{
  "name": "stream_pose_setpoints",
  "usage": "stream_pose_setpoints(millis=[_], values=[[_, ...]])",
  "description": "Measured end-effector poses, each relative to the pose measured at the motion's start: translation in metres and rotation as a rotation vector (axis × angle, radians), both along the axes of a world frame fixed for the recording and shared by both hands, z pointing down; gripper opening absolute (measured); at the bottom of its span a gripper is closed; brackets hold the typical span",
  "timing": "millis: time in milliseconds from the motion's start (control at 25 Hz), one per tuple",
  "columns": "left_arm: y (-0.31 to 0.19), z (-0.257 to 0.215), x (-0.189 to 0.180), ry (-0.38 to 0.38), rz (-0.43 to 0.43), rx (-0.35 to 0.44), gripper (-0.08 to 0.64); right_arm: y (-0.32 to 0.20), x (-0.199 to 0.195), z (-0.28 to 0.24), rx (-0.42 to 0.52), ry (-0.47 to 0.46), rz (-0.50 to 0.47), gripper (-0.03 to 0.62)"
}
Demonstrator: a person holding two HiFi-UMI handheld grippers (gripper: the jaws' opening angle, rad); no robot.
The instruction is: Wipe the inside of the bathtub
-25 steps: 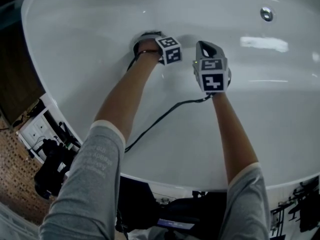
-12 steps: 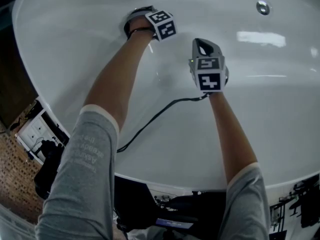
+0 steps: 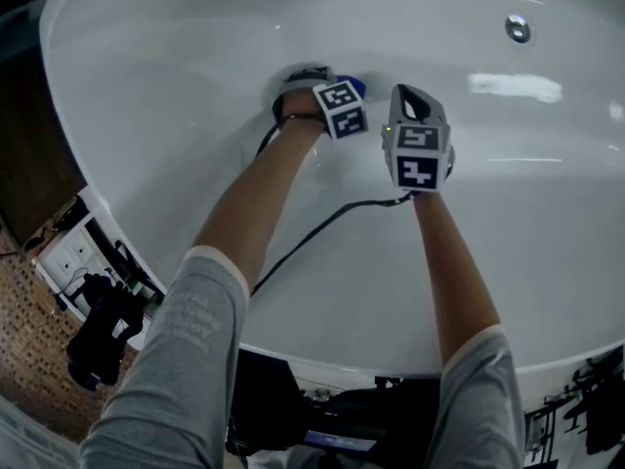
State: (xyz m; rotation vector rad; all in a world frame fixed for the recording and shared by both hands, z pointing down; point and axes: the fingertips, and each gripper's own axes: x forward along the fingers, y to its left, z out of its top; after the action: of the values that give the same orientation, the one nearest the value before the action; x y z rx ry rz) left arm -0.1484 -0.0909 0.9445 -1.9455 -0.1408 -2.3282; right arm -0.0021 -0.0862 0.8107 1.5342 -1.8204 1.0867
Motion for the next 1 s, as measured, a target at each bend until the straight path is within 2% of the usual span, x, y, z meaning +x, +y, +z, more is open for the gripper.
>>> stream_pose_setpoints(millis=[160, 280, 400, 520, 680, 800, 1000], values=[[-0.066, -0.008, 0.023, 0.056, -0.066, 0.107, 0.123, -0.002, 0.013, 0.002, 0.014, 0.022, 0.026, 0.009], [-0.101, -0.012, 0.037, 0.062, -0.084, 0.136, 0.123, 0.001, 0.016, 0.003, 0.014, 0.025, 0.028, 0.009], [-0.090, -0.015, 0.047, 0.052, -0.075, 0.108, 0.121, 0.001, 0.026, 0.008, 0.005, 0.041, 0.046, 0.009], [-0.038, -0.012, 0.060, 0.065, -0.051, 0.030, 0.120, 0.008, 0.034, 0.011, -0.020, 0.065, 0.057, 0.009], [0.007, 0.004, 0.066, 0.061, 0.014, -0.012, 0.120, 0.020, 0.047, 0.014, -0.049, 0.095, 0.088, 0.009], [-0.001, -0.004, 0.072, 0.079, -0.043, -0.034, 0.123, 0.025, 0.056, 0.018, -0.058, 0.107, 0.113, 0.009], [-0.061, -0.010, 0.108, 0.119, -0.104, 0.053, 0.123, 0.030, 0.066, 0.017, -0.063, 0.120, 0.135, 0.009]])
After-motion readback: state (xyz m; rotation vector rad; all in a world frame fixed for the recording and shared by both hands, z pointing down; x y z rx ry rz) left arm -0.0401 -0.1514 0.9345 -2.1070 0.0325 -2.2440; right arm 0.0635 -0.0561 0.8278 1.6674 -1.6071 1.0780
